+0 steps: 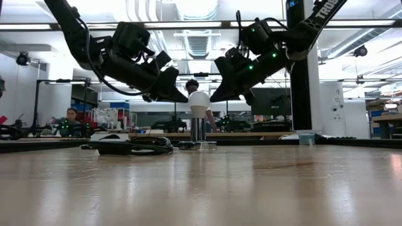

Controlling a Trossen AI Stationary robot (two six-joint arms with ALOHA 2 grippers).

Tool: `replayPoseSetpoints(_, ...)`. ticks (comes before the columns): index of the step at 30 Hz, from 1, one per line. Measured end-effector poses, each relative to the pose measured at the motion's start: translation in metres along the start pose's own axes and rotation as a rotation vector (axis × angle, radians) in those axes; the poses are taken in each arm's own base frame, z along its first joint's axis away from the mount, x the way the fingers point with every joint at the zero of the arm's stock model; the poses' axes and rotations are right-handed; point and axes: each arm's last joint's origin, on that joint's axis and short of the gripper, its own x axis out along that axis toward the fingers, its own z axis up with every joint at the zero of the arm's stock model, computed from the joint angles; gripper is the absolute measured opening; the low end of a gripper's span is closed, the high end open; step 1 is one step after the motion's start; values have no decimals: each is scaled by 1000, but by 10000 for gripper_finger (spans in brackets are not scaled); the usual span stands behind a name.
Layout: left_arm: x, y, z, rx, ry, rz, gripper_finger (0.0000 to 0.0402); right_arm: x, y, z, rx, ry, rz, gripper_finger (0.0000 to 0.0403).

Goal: Screw lightbulb
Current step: Insert the lightbulb into the lamp

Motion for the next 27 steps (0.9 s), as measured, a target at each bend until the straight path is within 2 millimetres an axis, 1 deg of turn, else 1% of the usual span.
replayPoseSetpoints(5, 0, 0, -1, -7, 11, 12, 0, 7, 2, -1, -1, 12, 8, 0)
replayPoseSetpoints(12, 0, 2, -7, -4, 60, 64, 0, 8, 9, -3, 4, 34, 68, 0)
replayPoseSetpoints(17, 0, 3, -7, -5, 58, 63, 0, 7, 15, -6, -2, 61, 126, 0)
replayPoseSetpoints(23, -1, 3, -9, -6, 69, 87, 0, 7, 19, -7, 2, 71, 117, 0)
replayPoseSetpoints(27, -3, 3, -9, -29, 78, 84, 0, 7, 15, -11, 8, 101, 31, 0)
